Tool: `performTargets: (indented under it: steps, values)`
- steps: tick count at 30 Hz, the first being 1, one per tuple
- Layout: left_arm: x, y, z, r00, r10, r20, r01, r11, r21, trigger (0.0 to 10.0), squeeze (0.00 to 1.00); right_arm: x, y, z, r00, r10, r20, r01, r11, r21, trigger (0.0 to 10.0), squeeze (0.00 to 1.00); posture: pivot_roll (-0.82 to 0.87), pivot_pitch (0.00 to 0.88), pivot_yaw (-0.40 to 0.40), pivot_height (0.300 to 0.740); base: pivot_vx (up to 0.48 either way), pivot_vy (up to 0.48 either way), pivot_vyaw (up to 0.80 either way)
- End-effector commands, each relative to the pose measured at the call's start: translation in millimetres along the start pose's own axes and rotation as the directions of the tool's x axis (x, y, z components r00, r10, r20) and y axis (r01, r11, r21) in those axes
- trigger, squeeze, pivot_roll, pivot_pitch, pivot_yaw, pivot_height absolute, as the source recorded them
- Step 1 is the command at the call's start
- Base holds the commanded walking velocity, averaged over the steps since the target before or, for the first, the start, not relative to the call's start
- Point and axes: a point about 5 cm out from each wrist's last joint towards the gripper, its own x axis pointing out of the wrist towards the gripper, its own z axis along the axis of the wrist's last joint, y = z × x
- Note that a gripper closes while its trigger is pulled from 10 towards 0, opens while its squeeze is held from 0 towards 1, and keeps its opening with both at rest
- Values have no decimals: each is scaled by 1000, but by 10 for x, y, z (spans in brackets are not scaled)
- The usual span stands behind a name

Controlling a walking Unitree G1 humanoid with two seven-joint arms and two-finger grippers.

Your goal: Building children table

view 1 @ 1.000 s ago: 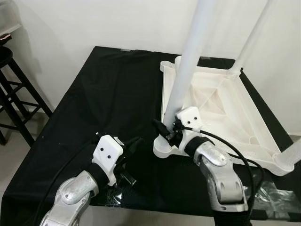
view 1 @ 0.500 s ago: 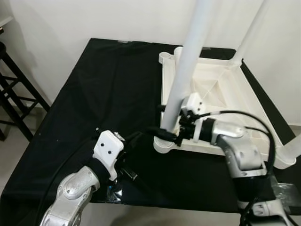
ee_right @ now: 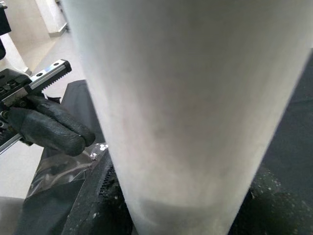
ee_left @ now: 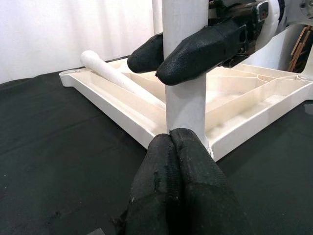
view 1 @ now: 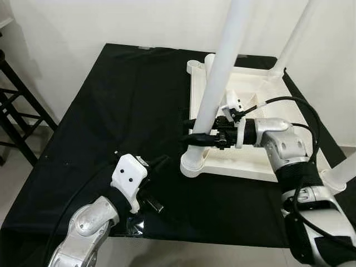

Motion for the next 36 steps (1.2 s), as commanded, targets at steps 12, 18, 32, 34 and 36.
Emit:
performTargets:
  steps: [12, 18, 32, 34, 36]
  values:
    - [-8, 3, -8, 1000, -6, -3, 6, 1000, -5, 10000, 0, 30, 161, -486, 599, -797, -76, 801, 594, 73, 0, 0, 14, 140, -103, 740, 0, 0, 0]
    - [1, 19, -41, 1000, -13, -15, 13, 1000, -7, 10000, 0, 403, 651, -530, 688, -724, -58, 725, 689, -4, 0, 0, -2, 112, -86, 740, 0, 0, 0]
    - [8, -18, -63, 999, -44, -25, 43, 999, -24, 10000, 0, 305, 362, -355, 884, -466, -37, 464, 884, -52, 10000, 1000, 44, 90, -100, 740, 0, 0, 0]
    - [8, -18, -63, 999, -44, -25, 43, 999, -24, 10000, 0, 305, 362, -355, 884, -466, -37, 464, 884, -52, 10000, 1000, 44, 90, -100, 740, 0, 0, 0]
    - [-10, -38, -67, 995, -93, -40, 91, 995, -30, 10000, 0, 207, 317, -212, 929, -369, -9, 367, 925, -100, 10000, 0, 45, 87, -102, 740, 0, 0, 0]
